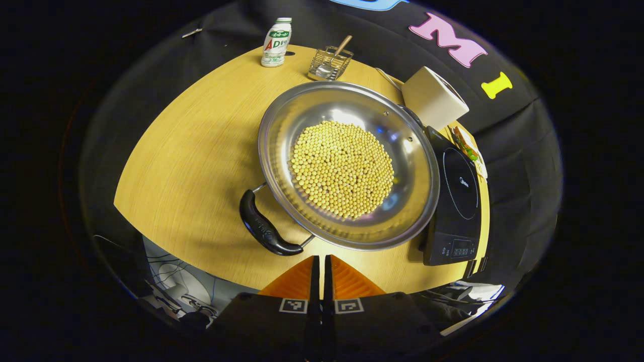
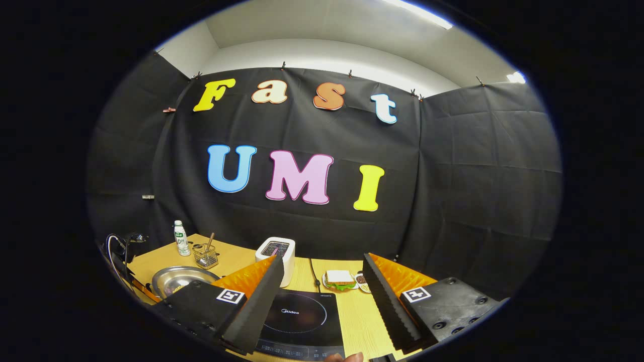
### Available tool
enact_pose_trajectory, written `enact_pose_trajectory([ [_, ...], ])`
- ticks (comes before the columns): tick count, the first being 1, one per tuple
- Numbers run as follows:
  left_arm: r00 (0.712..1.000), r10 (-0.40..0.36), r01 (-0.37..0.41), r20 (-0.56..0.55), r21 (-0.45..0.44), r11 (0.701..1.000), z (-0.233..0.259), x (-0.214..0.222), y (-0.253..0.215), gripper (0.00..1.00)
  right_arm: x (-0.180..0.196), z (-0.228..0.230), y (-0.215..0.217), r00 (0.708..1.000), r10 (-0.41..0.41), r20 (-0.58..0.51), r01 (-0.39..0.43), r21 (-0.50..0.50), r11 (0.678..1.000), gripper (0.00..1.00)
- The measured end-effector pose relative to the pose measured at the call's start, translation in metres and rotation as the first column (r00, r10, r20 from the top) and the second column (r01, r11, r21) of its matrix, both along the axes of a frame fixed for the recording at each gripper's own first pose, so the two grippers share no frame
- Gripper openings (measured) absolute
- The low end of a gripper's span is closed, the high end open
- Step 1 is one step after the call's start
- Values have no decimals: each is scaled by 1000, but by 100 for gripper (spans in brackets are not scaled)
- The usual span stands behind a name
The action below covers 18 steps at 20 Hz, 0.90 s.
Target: First push the handle of the pot to place it horizontally, then grasp the pot with both hands and set it on the induction cooktop.
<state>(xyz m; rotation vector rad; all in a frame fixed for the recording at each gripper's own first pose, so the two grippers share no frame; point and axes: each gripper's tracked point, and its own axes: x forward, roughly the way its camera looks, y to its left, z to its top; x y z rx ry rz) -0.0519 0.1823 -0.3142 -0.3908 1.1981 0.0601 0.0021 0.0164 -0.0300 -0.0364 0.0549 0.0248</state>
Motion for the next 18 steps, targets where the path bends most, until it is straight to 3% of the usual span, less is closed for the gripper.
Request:
enact_pose_trajectory([
  [8,992,126,-127,-21,-50,991,-11,6,31,5,9,-9,7,1000,5,-26,-6,-11,1000,98],
  [18,982,188,-188,0,60,980,-10,52,105,5,17,-15,4,999,-7,-40,5,-32,999,98],
])
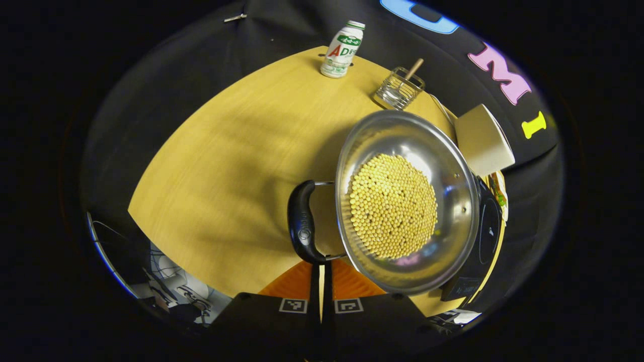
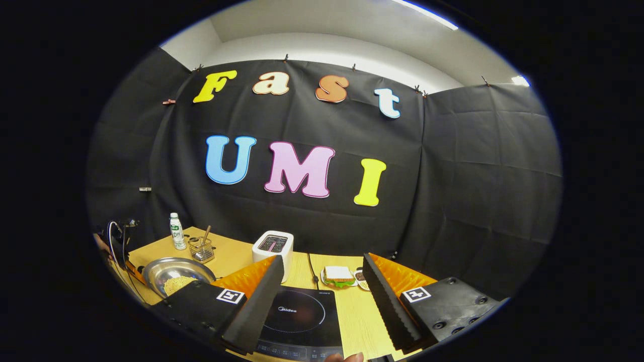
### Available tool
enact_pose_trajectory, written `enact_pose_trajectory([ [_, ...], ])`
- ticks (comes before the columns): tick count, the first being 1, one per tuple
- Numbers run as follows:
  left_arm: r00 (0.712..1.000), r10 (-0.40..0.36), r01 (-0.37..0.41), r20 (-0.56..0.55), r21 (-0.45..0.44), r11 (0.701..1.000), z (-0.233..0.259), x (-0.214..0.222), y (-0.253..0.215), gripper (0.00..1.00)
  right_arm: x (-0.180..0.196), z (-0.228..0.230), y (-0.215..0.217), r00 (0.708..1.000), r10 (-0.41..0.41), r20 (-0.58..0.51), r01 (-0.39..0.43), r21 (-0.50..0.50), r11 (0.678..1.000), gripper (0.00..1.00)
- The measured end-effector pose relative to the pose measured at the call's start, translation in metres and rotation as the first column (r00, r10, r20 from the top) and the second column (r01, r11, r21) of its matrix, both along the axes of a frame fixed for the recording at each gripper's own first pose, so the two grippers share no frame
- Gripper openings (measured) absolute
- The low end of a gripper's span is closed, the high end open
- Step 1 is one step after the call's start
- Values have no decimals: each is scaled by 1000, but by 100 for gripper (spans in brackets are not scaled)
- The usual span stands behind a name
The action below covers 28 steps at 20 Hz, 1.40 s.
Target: First push the handle of the pot to place it horizontally, then grasp the pot with both hands and set it on the induction cooktop.
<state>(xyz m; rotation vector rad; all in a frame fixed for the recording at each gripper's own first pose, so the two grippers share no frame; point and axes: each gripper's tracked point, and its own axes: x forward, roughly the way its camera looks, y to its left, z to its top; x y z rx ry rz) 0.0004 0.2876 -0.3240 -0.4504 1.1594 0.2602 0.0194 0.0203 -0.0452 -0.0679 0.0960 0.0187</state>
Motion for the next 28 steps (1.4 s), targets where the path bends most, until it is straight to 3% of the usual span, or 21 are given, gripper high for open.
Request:
enact_pose_trajectory([
  [7,997,-72,69,22,128,989,1,44,43,5,4,-7,-2,999,-9,-32,9,-25,1000,98],
  [11,986,-166,154,31,239,959,1,73,57,5,2,-12,0,999,-8,-46,6,-43,999,98],
  [15,971,-231,207,56,278,938,3,87,50,5,2,-17,4,998,0,-57,-3,-52,999,98],
  [18,980,-185,158,66,301,941,3,82,56,5,4,-25,9,997,10,-82,-13,-47,999,98],
  [21,992,-119,93,33,433,896,7,60,86,5,7,-30,16,995,24,-97,-28,-40,999,98],
  [25,985,-147,96,87,431,897,20,46,83,5,13,-40,37,990,75,-120,-80,-41,996,98],
  [28,967,-185,71,176,512,856,52,51,91,5,23,-50,63,981,121,-148,-126,-21,992,98],
])
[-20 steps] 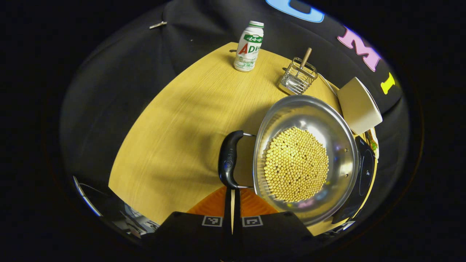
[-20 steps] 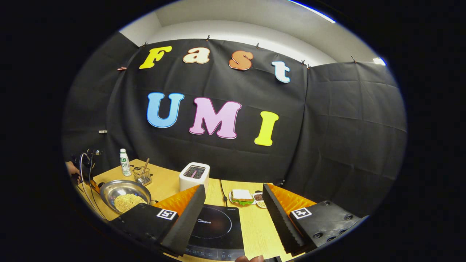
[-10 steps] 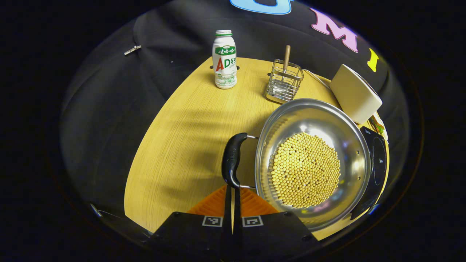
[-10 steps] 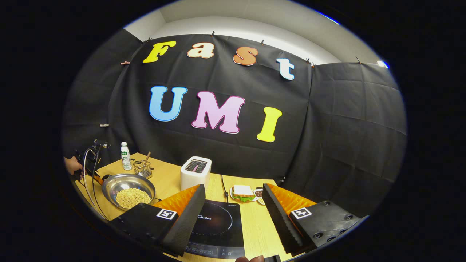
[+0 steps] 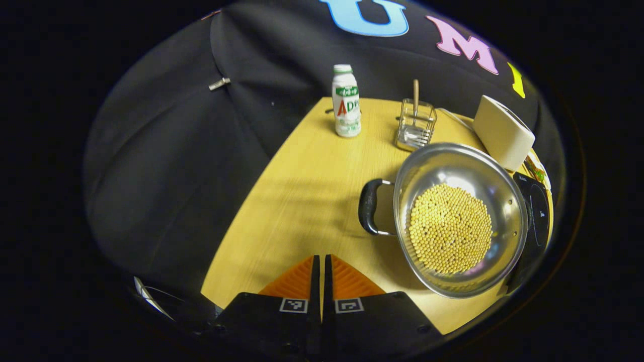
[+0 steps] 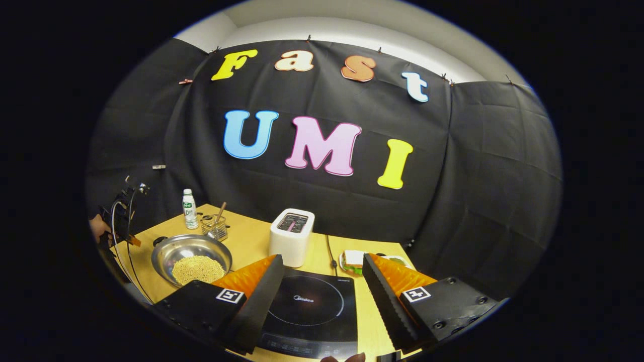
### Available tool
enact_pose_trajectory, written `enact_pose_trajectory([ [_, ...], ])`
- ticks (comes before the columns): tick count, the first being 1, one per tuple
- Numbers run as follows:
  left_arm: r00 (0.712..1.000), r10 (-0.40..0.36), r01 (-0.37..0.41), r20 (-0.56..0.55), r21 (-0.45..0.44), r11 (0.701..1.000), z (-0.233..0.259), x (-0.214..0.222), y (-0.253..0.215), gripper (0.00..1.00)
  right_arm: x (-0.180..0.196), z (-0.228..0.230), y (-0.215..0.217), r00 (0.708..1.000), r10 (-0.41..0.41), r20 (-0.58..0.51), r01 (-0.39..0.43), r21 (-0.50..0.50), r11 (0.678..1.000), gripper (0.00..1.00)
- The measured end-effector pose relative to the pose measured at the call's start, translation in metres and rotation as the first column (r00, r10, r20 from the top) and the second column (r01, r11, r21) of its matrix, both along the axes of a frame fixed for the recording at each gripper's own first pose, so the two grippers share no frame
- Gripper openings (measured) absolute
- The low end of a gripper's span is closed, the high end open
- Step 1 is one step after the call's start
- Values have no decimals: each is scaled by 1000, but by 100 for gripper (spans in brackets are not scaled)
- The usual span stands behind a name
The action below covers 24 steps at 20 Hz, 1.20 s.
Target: First push the handle of the pot to place it horizontally, then grasp the pot with both hands and set it on the induction cooktop.
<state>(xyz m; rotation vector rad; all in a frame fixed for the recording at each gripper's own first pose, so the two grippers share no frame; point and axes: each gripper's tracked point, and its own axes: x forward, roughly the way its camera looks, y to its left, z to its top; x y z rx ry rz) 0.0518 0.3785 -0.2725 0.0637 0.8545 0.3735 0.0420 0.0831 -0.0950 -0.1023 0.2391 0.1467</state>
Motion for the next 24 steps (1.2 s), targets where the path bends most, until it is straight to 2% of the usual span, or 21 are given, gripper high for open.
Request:
enact_pose_trajectory([
  [2,995,-54,53,81,22,998,26,11,-6,5,10,-5,20,999,31,-15,-31,11,999,98],
  [4,981,-114,111,155,27,993,46,26,-14,12,21,-13,44,997,70,-34,-69,24,997,98],
  [8,960,-166,171,225,-5,985,49,51,-28,89,41,-51,97,982,141,-125,-129,100,987,98],
  [9,961,-171,179,216,-19,984,44,55,-32,95,46,-65,108,976,151,-159,-133,115,984,98],
  [14,970,-182,208,160,-159,965,6,74,-50,96,66,-128,155,932,185,-313,-139,163,977,98],
  [20,982,-164,180,93,-203,962,-28,85,-44,96,70,-194,197,865,223,-448,-169,158,973,98],
  [24,984,-146,165,97,-230,959,-40,88,-41,89,72,-228,210,825,215,-522,-159,151,976,99],
])
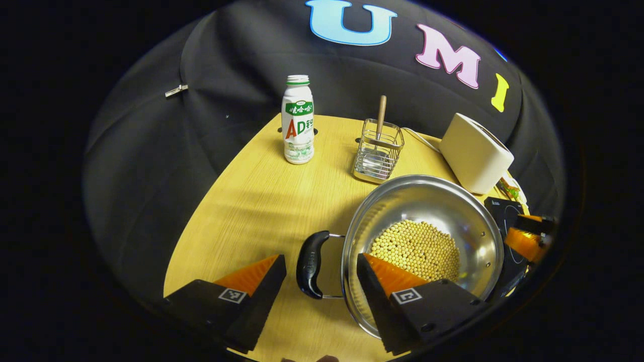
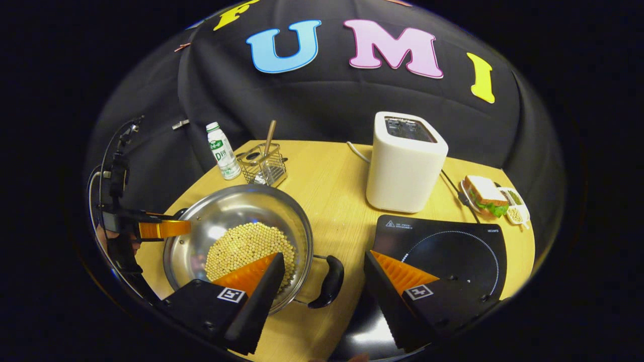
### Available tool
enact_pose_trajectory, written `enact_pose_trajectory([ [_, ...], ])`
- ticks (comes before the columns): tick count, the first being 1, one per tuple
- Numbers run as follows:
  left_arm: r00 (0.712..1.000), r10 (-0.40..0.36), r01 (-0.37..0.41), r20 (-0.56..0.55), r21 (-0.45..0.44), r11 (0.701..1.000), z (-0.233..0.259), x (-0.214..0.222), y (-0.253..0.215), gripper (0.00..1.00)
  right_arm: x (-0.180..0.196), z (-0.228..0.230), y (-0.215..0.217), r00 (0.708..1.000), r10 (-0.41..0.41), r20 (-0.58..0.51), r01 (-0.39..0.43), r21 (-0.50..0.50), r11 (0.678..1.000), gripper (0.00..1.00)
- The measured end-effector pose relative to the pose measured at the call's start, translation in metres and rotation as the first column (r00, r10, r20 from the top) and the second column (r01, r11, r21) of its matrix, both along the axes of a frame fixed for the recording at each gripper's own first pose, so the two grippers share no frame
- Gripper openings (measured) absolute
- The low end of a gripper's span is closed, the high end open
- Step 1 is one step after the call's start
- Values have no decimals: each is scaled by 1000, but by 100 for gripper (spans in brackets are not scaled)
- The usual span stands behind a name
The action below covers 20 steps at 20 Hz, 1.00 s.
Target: First push the handle of the pot to place it horizontally, then grasp the pot with both hands and set it on the induction cooktop.
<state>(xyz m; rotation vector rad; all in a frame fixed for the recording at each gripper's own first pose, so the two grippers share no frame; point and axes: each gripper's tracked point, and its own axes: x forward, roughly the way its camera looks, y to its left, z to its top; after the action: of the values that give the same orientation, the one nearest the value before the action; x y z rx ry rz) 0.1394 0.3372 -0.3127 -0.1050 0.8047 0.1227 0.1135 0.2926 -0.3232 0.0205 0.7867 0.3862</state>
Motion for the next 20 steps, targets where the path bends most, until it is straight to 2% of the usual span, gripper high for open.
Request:
enact_pose_trajectory([
  [3,1000,4,-4,-10,-7,1000,-10,3,3,88,-3,-18,7,997,-4,-75,5,9,1000,99],
  [7,1000,-5,5,0,-16,1000,-17,9,1,86,3,-40,7,992,-39,-120,37,-22,999,98],
  [9,1000,-11,11,3,-25,1000,-19,12,-1,80,2,-50,9,987,-58,-152,55,-25,998,88],
  [10,1000,-14,14,3,-30,999,-20,13,-3,79,0,-54,10,983,-71,-171,66,-33,997,75],
  [11,1000,-16,16,3,-29,999,-20,14,-4,74,5,-54,10,982,-94,-165,90,-33,995,67],
  [15,1000,-17,18,9,-18,1000,-21,13,-4,66,2,-49,10,978,-129,-165,124,-43,991,60],
  [16,1000,-18,18,4,-13,1000,-21,11,-4,63,-1,-51,9,979,-120,-164,112,-55,992,56],
  [20,1000,9,-9,-1,-14,1000,-9,-10,-6,60,-16,-40,6,981,-81,-175,73,-52,996,56],
])
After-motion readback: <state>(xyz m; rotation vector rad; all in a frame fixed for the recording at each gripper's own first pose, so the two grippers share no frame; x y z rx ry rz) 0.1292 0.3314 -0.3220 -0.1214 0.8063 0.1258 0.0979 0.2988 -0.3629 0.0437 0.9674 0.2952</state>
